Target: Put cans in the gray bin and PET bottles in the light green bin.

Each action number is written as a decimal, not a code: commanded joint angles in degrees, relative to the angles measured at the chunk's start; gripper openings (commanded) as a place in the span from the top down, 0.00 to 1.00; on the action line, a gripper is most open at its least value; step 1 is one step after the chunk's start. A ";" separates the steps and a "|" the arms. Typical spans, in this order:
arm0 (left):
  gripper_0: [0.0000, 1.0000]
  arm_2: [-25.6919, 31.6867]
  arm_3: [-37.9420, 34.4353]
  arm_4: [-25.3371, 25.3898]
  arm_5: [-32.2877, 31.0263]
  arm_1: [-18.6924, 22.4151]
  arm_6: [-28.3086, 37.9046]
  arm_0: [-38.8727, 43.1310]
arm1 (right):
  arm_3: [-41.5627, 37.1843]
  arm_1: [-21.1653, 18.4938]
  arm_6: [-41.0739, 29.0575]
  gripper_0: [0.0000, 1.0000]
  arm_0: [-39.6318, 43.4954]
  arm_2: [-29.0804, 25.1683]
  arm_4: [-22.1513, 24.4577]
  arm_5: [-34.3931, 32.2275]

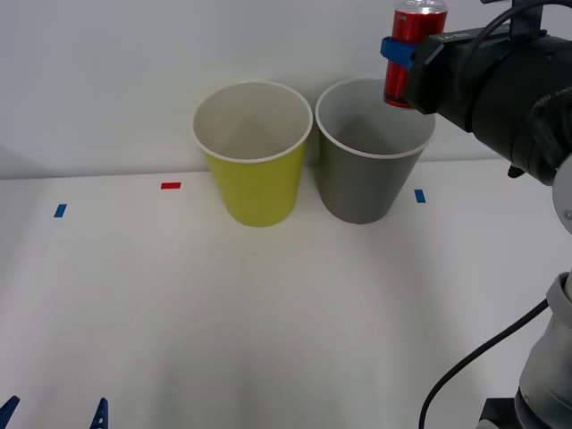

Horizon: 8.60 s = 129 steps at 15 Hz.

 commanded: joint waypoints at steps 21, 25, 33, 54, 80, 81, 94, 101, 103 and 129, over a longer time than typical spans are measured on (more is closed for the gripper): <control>0.00 0.00 0.00 0.00 0.00 0.00 0.00 0.00 | 28.78 -6.93 4.92 0.97 -2.93 2.98 -1.05 -34.99; 0.00 0.00 0.00 0.00 0.00 0.00 0.00 0.00 | 28.78 -7.20 4.57 0.42 -2.85 2.89 -1.05 -34.90; 0.00 0.00 0.00 0.00 0.00 0.00 0.00 0.00 | 28.78 -6.49 3.96 0.00 -2.85 4.39 -1.31 -34.90; 0.00 0.00 0.00 0.00 0.00 0.00 0.00 0.00 | -13.38 -19.50 -18.54 0.00 26.60 5.88 -3.68 -15.91; 0.00 0.00 0.00 0.00 0.00 0.00 0.00 0.00 | -0.84 -11.77 -18.19 0.00 69.66 12.30 19.34 -70.76; 0.00 0.00 0.00 0.00 0.00 0.00 0.00 0.00 | -0.84 -11.41 -17.75 0.00 69.93 12.30 19.26 -71.11; 0.00 0.00 0.00 0.00 0.00 0.00 0.00 0.00 | 6.90 -14.67 0.35 0.00 86.01 18.19 5.99 -96.25; 0.00 0.00 0.00 0.00 0.00 0.00 0.00 0.00 | 11.56 -15.63 0.62 0.00 89.79 21.62 4.93 -103.01; 0.00 0.00 0.00 0.00 0.00 0.00 0.00 0.00 | 11.47 -17.13 0.26 0.00 91.55 22.58 4.49 -104.86; 0.00 0.00 0.00 0.00 0.00 0.00 0.00 0.00 | 27.02 -13.52 -1.05 0.00 87.33 22.76 10.03 -116.72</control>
